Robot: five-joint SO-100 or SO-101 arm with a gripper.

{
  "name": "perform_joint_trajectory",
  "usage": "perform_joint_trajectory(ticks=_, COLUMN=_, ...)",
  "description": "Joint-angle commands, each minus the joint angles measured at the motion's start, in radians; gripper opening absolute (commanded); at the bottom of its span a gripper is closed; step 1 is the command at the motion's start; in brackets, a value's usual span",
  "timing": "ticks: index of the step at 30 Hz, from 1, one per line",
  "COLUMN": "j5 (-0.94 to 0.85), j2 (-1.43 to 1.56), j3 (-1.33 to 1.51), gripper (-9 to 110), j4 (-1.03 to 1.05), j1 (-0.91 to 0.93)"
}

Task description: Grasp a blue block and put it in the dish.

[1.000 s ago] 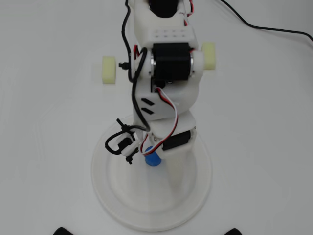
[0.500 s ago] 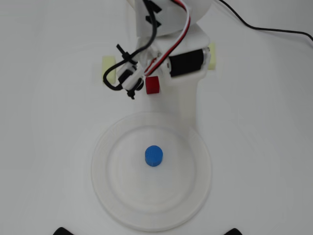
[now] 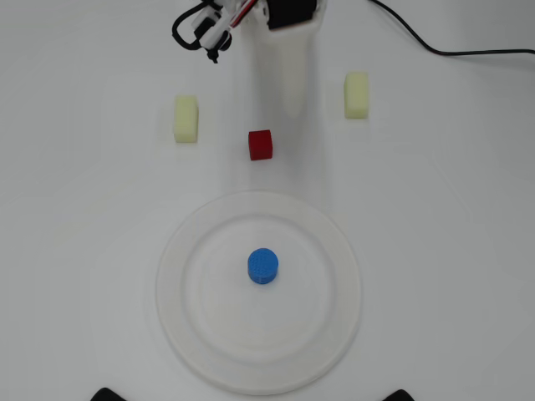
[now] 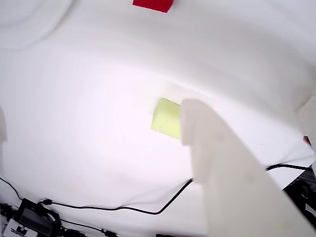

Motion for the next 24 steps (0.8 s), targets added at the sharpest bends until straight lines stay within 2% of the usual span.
perform_joint_trajectory(ticks=1, j5=-0.006, j2=0.173, j3=0.199, gripper=29, j4=-0.118, j1=0.015)
perform_joint_trajectory(ticks=7, j5=0.025, j2=0.437, j3=0.607, gripper=29, j4=-0.316, j1=0.026)
perform_joint_trajectory(ticks=14, j5=0.077, j2=0.649, j3=0.913, gripper=28, j4=-0.480, j1=0.037)
perform_joint_trajectory(ticks=20, j5=0.195, j2=0.936, j3=1.166, gripper=25, j4=-0.560, j1=0.051)
perform_joint_trajectory(ticks=24, j5=0.215, j2=1.221, j3=1.331, gripper=21, j4=-0.514, j1=0.046)
